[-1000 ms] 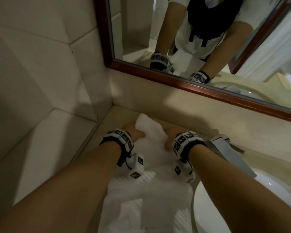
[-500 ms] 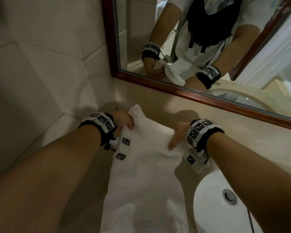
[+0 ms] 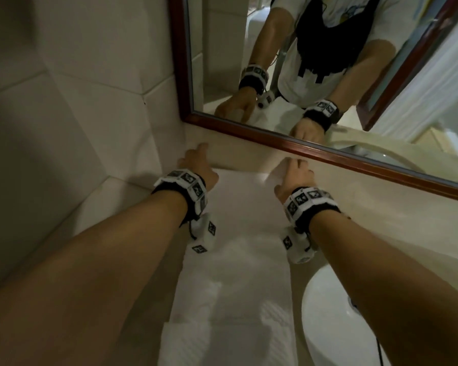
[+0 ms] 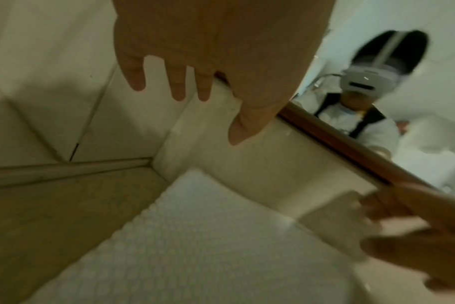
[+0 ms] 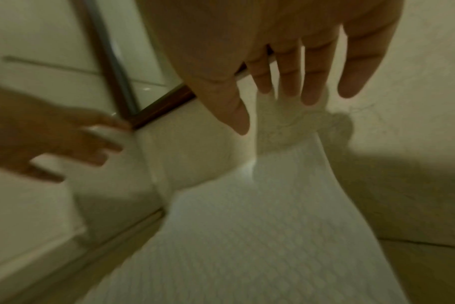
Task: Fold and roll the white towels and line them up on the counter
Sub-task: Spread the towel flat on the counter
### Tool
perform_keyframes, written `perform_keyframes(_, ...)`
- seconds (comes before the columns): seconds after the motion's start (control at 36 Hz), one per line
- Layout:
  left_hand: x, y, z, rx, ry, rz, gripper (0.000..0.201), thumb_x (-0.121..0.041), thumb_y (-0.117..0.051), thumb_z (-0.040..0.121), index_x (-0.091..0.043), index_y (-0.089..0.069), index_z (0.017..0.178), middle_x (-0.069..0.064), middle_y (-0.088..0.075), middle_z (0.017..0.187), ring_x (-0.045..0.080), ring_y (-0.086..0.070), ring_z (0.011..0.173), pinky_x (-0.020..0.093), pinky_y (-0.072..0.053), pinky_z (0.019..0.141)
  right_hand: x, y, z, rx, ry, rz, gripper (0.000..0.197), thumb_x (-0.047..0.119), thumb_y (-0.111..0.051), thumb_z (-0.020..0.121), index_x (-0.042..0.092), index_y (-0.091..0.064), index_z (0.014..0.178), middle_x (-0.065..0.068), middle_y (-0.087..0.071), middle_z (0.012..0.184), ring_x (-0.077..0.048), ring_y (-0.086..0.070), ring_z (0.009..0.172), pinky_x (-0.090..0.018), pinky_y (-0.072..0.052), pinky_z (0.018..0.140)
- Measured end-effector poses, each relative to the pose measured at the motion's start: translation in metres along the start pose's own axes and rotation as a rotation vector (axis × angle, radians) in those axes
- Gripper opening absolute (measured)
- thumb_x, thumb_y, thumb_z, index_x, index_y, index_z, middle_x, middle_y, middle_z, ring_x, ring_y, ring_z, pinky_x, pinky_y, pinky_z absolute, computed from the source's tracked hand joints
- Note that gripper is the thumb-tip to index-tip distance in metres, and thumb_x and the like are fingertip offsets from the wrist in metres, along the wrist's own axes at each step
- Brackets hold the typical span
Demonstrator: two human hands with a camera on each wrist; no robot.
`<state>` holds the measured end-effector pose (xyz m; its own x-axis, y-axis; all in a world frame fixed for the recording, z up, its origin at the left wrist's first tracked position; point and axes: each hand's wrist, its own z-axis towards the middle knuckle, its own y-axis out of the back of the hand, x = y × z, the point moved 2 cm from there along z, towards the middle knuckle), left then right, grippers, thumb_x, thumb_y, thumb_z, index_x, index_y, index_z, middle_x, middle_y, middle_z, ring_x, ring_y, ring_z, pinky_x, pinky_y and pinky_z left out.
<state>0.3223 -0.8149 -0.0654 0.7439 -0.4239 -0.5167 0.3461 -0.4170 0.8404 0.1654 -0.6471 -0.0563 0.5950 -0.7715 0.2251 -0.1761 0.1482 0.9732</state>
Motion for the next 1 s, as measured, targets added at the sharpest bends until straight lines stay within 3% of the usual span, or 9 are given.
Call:
perform_keyframes(0.14,0.001,-0.029,-0.049,0.194,-0.161,0.162,0.074,-0.031,-0.06,0.085,-0.026,-0.022,0.147,0.012,-0.036,0.145,0.033,-0.04,0.127,0.038,-0.04,0.105,0.002,-0.026,-0.043,0.206,0.058,-0.116,0.057,0.029,-0.063,0.083,0.015,-0.039,0.134,-0.01,-0.039,0.135,-0.031,-0.044,0.119,-0.04,-0.043,0.098)
perform_keyframes(0.28,0.0,-0.065,-0.113,0.475,-0.221,0.194,0.069,-0.021,-0.061,0.087,-0.025,-0.026,0.147,0.01,-0.042,0.142,0.03,-0.047,0.124,0.035,-0.045,0.099,0.017,-0.06,-0.104,0.51,0.167,-0.136,0.011,0.024,-0.054,0.09,0.016,-0.06,0.094,-0.006,-0.06,0.095,-0.024,-0.058,0.085,-0.03,-0.045,0.075)
perform_keyframes(0.42,0.01,-0.079,-0.168,0.531,-0.241,0.255,0.053,-0.03,-0.058,0.09,-0.02,-0.039,0.139,0.008,-0.05,0.138,0.028,-0.051,0.121,0.038,-0.045,0.099,0.025,-0.072,-0.164,0.603,0.242,-0.204,0.032,0.022,-0.052,0.091,0.01,-0.06,0.12,-0.011,-0.064,0.117,-0.029,-0.061,0.104,-0.032,-0.048,0.087)
perform_keyframes(0.5,0.028,-0.084,-0.196,0.595,-0.229,0.419,0.047,-0.03,-0.062,0.087,-0.016,-0.049,0.129,0.008,-0.056,0.128,0.027,-0.055,0.113,0.036,-0.048,0.093,0.013,-0.08,-0.202,0.671,0.214,-0.186,0.042,0.036,-0.062,0.087,0.014,-0.058,0.122,-0.007,-0.061,0.122,-0.027,-0.057,0.111,-0.034,-0.045,0.092)
perform_keyframes(0.58,0.055,-0.087,-0.218,0.663,-0.213,0.561,0.052,-0.034,-0.07,0.079,-0.015,-0.05,0.124,0.007,-0.056,0.124,0.028,-0.057,0.109,0.033,-0.047,0.084,-0.001,-0.092,-0.233,0.732,0.186,-0.247,0.072,0.056,-0.073,0.07,0.019,-0.05,0.127,-0.006,-0.052,0.127,-0.029,-0.053,0.114,-0.04,-0.046,0.097)
perform_keyframes(0.69,0.086,-0.093,-0.243,0.643,-0.201,0.72,0.065,-0.035,-0.071,0.077,-0.017,-0.041,0.131,0.009,-0.049,0.127,0.03,-0.054,0.112,0.039,-0.048,0.088,-0.014,-0.097,-0.257,0.661,0.203,-0.294,0.078,0.051,-0.083,0.057,0.02,-0.047,0.118,-0.007,-0.052,0.12,-0.031,-0.052,0.109,-0.048,-0.049,0.092)
perform_keyframes(0.81,0.101,-0.093,-0.258,0.639,-0.262,0.732,0.043,-0.036,-0.064,0.084,-0.018,-0.058,0.123,-0.003,-0.06,0.097,0.012,-0.059,0.083,0.014,-0.044,0.064,-0.014,-0.09,-0.27,0.72,0.19,-0.313,0.067,0.048,-0.079,0.066,0.019,-0.057,0.122,-0.008,-0.055,0.125,-0.03,-0.051,0.116,-0.044,-0.047,0.098)
perform_keyframes(0.89,0.091,-0.074,-0.268,0.592,-0.267,0.652,0.04,-0.035,-0.065,0.08,-0.021,-0.062,0.117,0.003,-0.064,0.111,0.023,-0.062,0.098,0.026,-0.05,0.08,-0.015,-0.08,-0.281,0.684,0.208,-0.251,0.063,0.042,-0.073,0.076,0.018,-0.053,0.13,-0.007,-0.049,0.129,-0.03,-0.046,0.123,-0.036,-0.042,0.096)
perform_keyframes(1.0,0.079,-0.055,-0.286,0.627,-0.262,0.568,0.053,-0.045,-0.063,0.085,-0.017,-0.054,0.129,0.005,-0.057,0.13,0.025,-0.054,0.118,0.031,-0.042,0.093,-0.03,-0.065,-0.307,0.712,0.173,-0.037,0.074,0.042,-0.066,0.085,0.016,-0.033,0.146,-0.004,-0.033,0.152,-0.023,-0.032,0.14,-0.033,-0.027,0.113)
